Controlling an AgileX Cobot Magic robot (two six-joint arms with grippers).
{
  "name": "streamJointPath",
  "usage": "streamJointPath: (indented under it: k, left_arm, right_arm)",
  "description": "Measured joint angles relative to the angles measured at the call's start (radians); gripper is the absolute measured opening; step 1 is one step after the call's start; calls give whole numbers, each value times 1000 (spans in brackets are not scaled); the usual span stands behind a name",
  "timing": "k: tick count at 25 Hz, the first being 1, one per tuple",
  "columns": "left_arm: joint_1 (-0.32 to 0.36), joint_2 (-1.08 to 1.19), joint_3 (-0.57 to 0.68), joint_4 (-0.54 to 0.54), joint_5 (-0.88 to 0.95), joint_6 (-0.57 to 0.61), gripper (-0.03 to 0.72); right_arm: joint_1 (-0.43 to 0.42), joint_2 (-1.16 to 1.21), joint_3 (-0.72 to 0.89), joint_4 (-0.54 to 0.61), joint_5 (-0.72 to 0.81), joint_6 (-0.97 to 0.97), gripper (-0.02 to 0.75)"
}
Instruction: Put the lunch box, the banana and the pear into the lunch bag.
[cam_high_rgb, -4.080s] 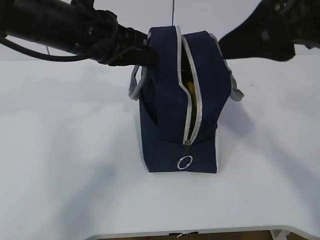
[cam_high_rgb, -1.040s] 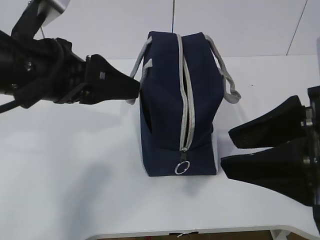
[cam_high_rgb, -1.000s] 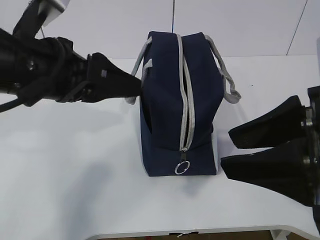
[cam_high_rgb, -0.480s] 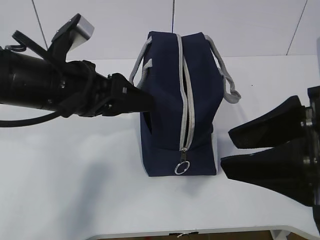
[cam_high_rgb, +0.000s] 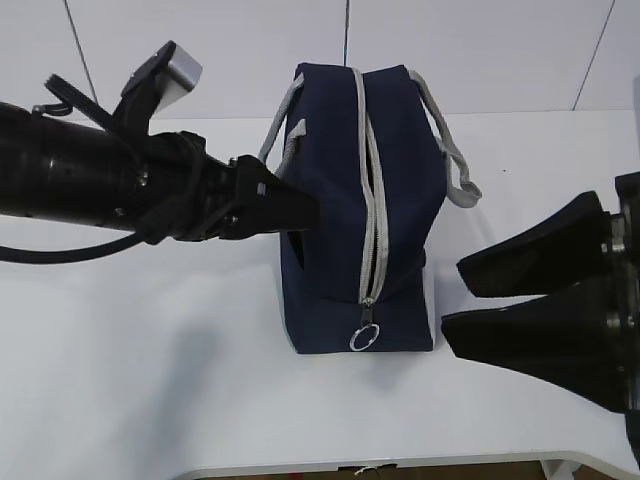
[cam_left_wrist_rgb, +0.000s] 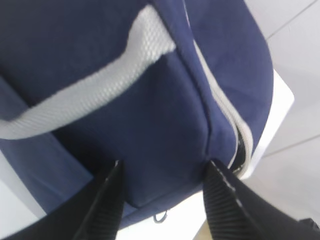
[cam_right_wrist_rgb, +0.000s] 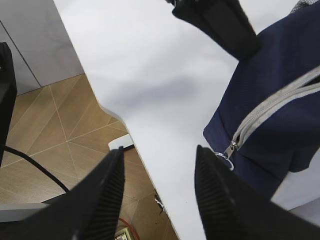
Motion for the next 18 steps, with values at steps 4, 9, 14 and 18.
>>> streamJointPath:
  k: [4, 9, 14, 18]
  left_arm:
    - [0, 26, 0, -5, 35, 12, 365]
    - [0, 30, 0, -5, 65, 32, 267]
    - [0, 30, 0, -5, 76, 45, 61]
    - [0, 30, 0, -5, 76, 63, -13]
  right_arm:
    - [0, 0, 0, 0, 0, 0, 388]
    - [0, 0, 0, 0, 0, 0, 388]
    - [0, 0, 0, 0, 0, 0, 388]
    - [0, 0, 0, 0, 0, 0, 388]
